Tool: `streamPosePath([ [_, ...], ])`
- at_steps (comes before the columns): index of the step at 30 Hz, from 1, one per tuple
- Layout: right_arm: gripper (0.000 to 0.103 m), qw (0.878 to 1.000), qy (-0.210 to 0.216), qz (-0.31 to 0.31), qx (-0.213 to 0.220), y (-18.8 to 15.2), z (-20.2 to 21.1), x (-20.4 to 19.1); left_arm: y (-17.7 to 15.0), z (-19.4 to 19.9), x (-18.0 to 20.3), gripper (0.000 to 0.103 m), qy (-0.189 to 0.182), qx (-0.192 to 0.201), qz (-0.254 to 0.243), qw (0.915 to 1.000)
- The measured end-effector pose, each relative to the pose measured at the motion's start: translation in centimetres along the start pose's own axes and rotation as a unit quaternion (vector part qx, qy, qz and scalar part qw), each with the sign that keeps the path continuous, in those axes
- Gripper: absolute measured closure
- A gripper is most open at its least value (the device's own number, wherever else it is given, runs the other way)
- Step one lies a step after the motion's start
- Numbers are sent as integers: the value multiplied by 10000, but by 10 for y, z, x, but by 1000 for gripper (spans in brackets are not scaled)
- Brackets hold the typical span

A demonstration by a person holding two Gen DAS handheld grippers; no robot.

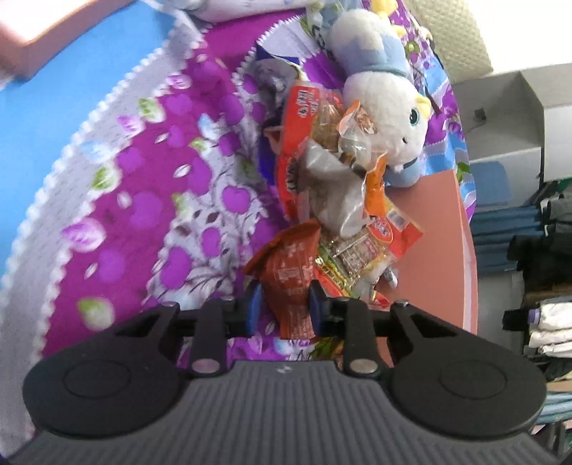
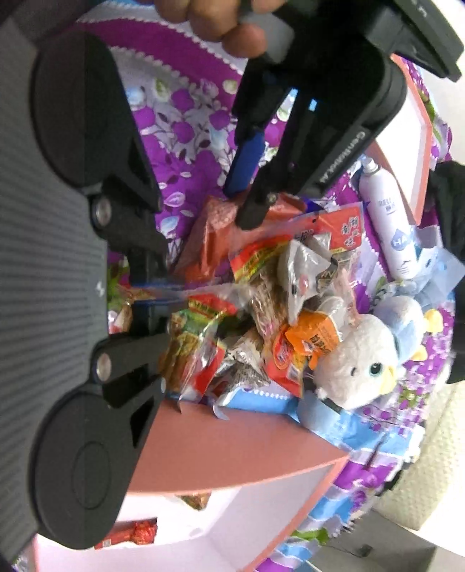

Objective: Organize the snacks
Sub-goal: 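Move both tools down toward the remaining snack pile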

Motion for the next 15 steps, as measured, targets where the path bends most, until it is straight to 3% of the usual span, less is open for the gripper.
streamPosePath([
  [6,98,9994,-37,-146,310,-18,23,-11,-26,35,-20,73,266,433,-11,9987],
  [15,98,9981,160,-102,593,-45,46,-41,-63,85,-63,73,268,830,326,9957],
])
Point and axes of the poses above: each gripper's, at about its wrist camera, not at the fingertips, and z roughly against the way its jaws point, x to its right, y to its top, the point moved 8 cm from there along -z, roughly the way its jaws point, and after that the axes turned 14 degrees about -x, right-handed, at the moved point
